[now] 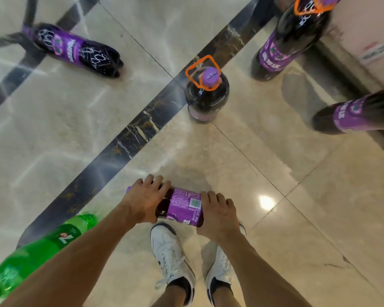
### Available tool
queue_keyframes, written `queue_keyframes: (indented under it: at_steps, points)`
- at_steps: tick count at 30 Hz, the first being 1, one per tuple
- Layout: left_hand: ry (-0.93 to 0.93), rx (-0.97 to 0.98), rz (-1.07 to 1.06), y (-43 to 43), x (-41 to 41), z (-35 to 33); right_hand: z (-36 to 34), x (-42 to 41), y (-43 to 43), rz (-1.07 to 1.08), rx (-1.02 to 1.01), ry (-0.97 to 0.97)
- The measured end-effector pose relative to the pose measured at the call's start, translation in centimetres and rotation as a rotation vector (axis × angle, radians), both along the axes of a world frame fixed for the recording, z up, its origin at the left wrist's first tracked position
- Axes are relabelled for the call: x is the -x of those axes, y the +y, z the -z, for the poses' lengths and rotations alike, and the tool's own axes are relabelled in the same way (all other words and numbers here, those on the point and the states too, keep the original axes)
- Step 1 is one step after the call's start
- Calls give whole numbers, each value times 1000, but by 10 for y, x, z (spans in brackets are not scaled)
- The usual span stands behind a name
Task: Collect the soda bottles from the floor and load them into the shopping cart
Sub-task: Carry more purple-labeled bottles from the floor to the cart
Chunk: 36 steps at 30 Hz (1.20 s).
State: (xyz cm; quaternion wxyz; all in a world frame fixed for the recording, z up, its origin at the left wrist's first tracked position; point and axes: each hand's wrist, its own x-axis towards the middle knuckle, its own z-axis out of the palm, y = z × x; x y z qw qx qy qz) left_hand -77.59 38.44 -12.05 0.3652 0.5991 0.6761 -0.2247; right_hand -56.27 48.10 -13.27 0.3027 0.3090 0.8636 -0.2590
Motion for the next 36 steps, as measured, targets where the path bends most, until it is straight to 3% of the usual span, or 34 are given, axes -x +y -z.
queue_keyframes:
  at_steps: [5, 11, 17, 26, 36]
  points:
    - [53, 21, 16, 20, 0, -157, -148, 1, 26, -29, 24, -2]
    - [96, -14, 56, 58, -18, -393, -369, -22, 58, 22, 17, 35]
    - [169, -143, 71, 95, -51, -590, -555, -63, 93, 72, -54, 139]
    - [56, -243, 231, 161, -114, -691, -674, -141, 139, 162, -196, 88]
    - [-87, -372, 810, 295, -202, -736, -735, -240, 129, 716, -294, -4]
